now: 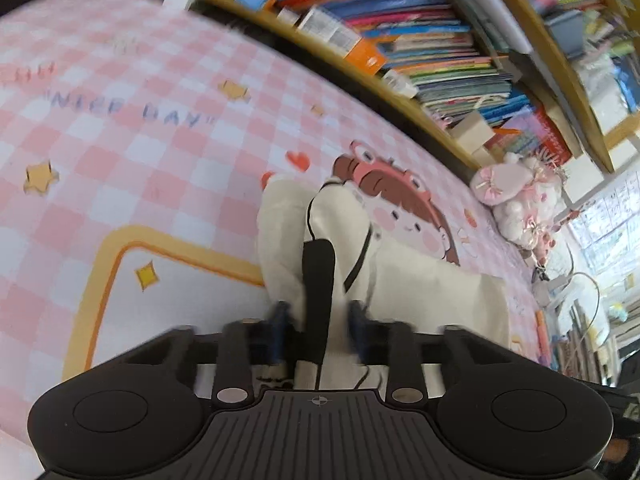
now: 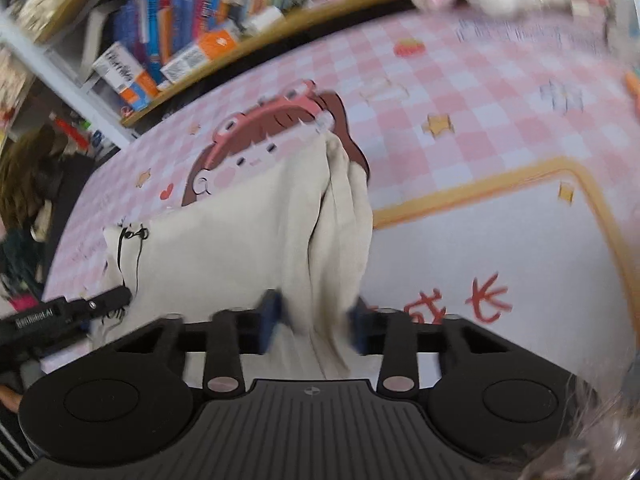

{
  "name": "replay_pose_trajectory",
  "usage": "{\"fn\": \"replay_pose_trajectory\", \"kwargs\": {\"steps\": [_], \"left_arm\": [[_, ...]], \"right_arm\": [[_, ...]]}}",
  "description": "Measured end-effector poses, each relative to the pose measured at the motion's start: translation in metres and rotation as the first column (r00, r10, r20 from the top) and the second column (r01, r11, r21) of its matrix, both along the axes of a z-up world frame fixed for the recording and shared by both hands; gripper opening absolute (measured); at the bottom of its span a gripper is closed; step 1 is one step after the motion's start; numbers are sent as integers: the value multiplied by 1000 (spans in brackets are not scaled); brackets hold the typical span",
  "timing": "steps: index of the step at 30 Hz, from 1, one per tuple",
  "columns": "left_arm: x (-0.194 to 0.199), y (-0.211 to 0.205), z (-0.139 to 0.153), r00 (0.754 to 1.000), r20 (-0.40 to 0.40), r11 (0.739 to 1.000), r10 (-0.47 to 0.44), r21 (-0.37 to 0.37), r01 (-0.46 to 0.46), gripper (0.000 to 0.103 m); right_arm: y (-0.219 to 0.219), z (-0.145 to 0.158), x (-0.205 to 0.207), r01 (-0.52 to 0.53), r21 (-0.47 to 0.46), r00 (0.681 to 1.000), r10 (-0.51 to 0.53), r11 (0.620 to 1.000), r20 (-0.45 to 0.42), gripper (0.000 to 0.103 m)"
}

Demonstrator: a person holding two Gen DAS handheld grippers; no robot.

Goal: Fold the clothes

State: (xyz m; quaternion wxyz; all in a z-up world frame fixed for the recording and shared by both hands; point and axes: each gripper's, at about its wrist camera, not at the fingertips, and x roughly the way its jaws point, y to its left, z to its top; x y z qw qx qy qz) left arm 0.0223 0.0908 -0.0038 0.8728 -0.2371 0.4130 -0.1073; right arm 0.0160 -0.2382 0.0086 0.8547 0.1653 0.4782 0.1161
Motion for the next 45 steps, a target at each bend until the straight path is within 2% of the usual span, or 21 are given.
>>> {"fn": "replay_pose_trajectory", "kwargs": {"steps": [1, 4, 8, 9, 11, 12, 13, 15, 17, 20, 22, 24, 26, 28, 32, 34, 36, 43, 45], "left_arm": [[-3, -5, 6, 999, 28, 999, -18, 39, 17, 17], [-5, -18, 16, 996, 60, 991, -69, 121, 62, 17], [0, -7, 11, 999, 18, 997, -45, 69, 43, 19], [1, -3, 9, 999, 7, 998, -36, 51, 35, 23], [4, 2, 4, 999, -24, 999, -24, 33, 25, 34], [5, 5, 1, 999, -40, 999, -19, 27, 20, 45], [6, 7, -2, 998, -59, 1000, -20, 20, 21, 54], [8, 11, -8, 997, -71, 1000, -25, -5, 25, 56], [9, 11, -10, 997, -70, 999, -26, -26, 24, 58], [11, 12, -12, 997, -66, 998, -27, -58, 23, 58], [13, 11, -14, 997, -67, 996, -28, -81, 23, 55], [15, 9, -14, 997, -72, 995, -28, -99, 21, 54], [15, 5, -14, 997, -72, 996, -30, -82, 24, 52], [15, 2, -13, 997, -72, 998, -33, -63, 28, 39], [8, -6, -1, 998, -42, 999, -51, -5, 51, 26], [2, -11, 7, 997, -12, 996, -78, 40, 78, 21], [-2, -14, 10, 996, -7, 994, -93, 60, 93, 21], [1, 2, -1, 995, -64, 997, -70, -26, 69, 26], [2, 2, -2, 995, -69, 997, -75, -24, 73, 27]], "right_arm": [[3, 4, -4, -20, -26, 999, 21, 999, 37, 23], [-2, 3, -3, -2, -4, 1000, 2, 1000, 19, 21], [-9, 0, -1, 24, 27, 1000, -24, 999, -9, 22], [-10, 0, -1, 31, 35, 999, -31, 999, -16, 23], [-14, -1, 0, 45, 50, 999, -43, 998, -30, 35], [-16, -2, 1, 52, 57, 998, -50, 997, -37, 40], [-17, -2, 1, 59, 65, 997, -56, 996, -45, 49], [-21, -3, 2, 73, 80, 996, -68, 994, -59, 62], [-24, -7, 5, 89, 89, 993, -81, 992, -88, 64], [-23, -10, 7, 89, 120, 994, -80, 989, -78, 68], [-19, -12, 9, 76, 126, 995, -68, 989, -68, 67], [-10, -12, 9, 53, 104, 998, -48, 993, -49, 61], [4, -11, 10, 13, 36, 999, -12, 999, -33, 45], [8, -8, 5, -1, 10, 1000, 1, 1000, -11, 37], [15, -1, -3, -27, -40, 999, 28, 999, 32, 26], [19, 2, -7, -39, -65, 998, 42, 997, 53, 24], [23, 5, -12, -50, -91, 996, 57, 995, 74, 23], [22, 4, -12, -45, -87, 997, 50, 995, 55, 24], [21, 3, -12, -42, -81, 998, 46, 996, 45, 26]]}}
